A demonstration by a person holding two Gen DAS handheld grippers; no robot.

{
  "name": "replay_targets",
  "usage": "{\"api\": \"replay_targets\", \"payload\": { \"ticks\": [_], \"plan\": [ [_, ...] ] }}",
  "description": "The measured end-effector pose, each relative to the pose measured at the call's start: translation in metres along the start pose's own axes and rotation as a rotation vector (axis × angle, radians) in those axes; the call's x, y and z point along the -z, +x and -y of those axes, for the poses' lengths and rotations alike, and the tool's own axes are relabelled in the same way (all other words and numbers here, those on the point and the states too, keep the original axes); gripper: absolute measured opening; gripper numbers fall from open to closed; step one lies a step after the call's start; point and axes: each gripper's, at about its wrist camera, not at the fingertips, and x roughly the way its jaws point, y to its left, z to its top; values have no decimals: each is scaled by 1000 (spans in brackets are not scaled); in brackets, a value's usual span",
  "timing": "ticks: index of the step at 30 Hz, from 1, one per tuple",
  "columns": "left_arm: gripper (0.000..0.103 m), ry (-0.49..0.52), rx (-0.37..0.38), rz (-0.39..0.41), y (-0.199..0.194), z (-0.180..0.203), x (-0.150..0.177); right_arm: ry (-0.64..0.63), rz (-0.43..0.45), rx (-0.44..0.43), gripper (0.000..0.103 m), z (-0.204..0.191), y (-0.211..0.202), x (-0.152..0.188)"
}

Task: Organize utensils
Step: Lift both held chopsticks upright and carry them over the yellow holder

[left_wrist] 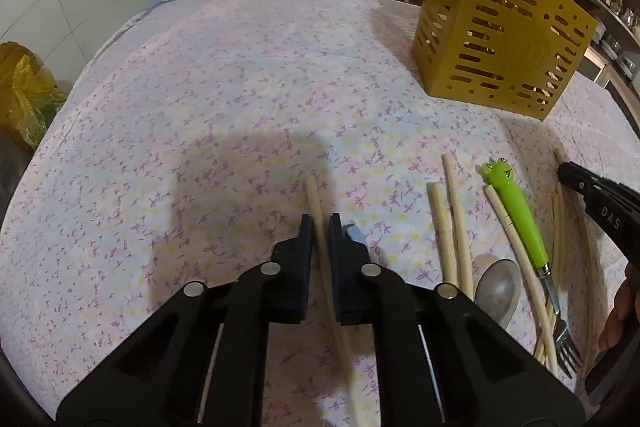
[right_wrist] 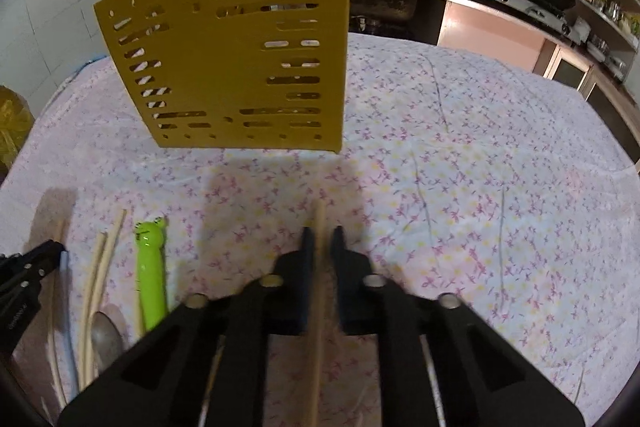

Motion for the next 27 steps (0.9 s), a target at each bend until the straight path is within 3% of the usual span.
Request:
{"api": "replay_targets", "payload": {
  "ticks": [6, 17, 21, 27],
  "plan": [
    [4, -16, 33, 28, -9, -4, 2, 63, 72, -26, 6, 4, -29, 7],
    [4, -13, 70, 342, -105, -10, 10, 32, 357, 22, 6, 0, -112, 17],
    [4, -23, 105, 423, -132, -19, 13, 24, 458, 37, 6, -2, -141, 24],
    [4, -1, 128, 510, -159, -20, 25, 34, 525, 30, 6, -3, -167, 36]
  ]
}}
